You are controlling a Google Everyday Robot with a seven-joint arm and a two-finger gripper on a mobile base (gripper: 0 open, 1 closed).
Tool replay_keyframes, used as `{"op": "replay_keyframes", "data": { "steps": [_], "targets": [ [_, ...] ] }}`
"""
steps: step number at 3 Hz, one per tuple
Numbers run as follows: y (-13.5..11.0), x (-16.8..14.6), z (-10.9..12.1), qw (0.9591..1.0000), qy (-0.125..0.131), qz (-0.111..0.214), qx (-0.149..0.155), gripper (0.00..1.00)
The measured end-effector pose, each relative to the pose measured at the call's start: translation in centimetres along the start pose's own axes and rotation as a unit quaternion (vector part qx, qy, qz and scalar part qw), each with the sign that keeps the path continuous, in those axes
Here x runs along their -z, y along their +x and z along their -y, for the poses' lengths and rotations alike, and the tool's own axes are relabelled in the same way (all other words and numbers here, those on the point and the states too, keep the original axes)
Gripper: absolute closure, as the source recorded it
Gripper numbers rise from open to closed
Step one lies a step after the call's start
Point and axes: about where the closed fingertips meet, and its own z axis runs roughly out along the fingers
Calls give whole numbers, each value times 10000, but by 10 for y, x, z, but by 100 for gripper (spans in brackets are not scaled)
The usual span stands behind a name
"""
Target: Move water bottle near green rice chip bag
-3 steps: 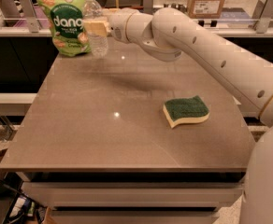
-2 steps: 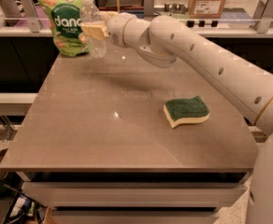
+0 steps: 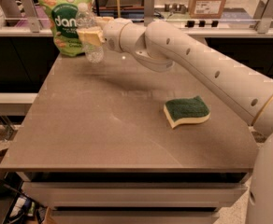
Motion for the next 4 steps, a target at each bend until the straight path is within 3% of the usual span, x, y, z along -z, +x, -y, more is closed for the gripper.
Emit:
{"op": "replay_keyframes", "data": {
  "steps": [2,3,4],
  "targets": [
    [22,7,-5,9992,-137,-356,-114,100],
    [21,6,-6,9992,-148,-355,-117,84],
    [21,5,-8,9992,-166,-351,-118,59]
  ]
}}
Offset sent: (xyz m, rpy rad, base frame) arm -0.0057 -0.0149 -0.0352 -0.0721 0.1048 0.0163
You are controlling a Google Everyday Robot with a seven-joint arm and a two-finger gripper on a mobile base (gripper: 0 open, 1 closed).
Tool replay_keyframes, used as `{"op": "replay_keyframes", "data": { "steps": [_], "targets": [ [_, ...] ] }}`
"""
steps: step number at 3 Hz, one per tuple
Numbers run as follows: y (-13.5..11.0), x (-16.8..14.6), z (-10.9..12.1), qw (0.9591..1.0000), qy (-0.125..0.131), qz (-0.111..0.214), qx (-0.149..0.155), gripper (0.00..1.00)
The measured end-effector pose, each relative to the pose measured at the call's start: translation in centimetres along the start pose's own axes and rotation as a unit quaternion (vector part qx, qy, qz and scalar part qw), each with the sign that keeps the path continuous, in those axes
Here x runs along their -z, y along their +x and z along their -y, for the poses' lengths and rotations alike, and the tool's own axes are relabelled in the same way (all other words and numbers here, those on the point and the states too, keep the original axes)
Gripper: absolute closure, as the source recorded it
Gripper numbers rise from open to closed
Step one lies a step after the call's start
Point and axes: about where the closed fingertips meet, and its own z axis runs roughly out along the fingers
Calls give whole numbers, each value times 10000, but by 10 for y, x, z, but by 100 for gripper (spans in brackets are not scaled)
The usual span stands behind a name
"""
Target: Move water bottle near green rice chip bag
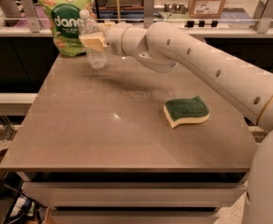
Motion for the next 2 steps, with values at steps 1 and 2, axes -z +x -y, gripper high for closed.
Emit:
{"op": "replay_keyframes", "data": {
  "steps": [1,2],
  "targets": [
    [-1,-2,-2,10000,-18,4,0,37],
    [-1,-3,-4,10000,-36,9,-1,13]
  ]
}}
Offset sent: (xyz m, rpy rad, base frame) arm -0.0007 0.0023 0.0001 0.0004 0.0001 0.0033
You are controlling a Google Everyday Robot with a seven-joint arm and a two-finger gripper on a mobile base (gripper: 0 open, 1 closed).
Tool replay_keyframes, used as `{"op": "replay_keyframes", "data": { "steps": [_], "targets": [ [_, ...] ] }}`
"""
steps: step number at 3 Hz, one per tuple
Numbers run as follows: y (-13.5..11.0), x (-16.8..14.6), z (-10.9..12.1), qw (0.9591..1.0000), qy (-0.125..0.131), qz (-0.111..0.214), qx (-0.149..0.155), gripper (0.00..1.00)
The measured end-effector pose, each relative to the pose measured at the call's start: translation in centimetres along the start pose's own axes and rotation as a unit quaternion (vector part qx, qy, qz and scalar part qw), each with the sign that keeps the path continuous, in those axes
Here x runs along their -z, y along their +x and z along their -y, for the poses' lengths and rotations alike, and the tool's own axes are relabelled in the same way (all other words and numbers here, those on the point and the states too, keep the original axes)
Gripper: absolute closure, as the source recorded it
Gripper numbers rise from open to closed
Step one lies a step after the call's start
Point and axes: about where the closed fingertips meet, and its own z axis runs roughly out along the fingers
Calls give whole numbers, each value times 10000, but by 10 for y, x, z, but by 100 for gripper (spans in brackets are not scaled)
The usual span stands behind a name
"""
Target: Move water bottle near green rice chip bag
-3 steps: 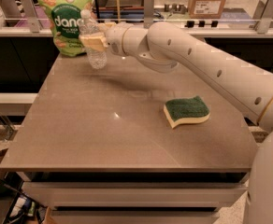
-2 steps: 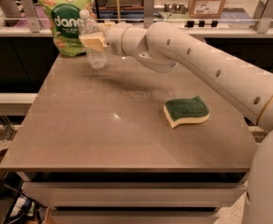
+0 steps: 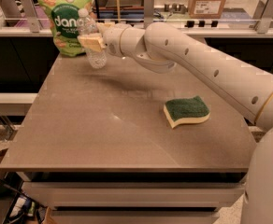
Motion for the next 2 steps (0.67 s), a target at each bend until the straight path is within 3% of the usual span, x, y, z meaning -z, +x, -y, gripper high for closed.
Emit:
{"op": "replay_keyframes", "data": {
  "steps": [1,2],
  "targets": [
    [-1,-2,-2,10000,-19,5,0,0],
    [-1,-2,-2,10000,-19,5,0,0]
  ]
}}
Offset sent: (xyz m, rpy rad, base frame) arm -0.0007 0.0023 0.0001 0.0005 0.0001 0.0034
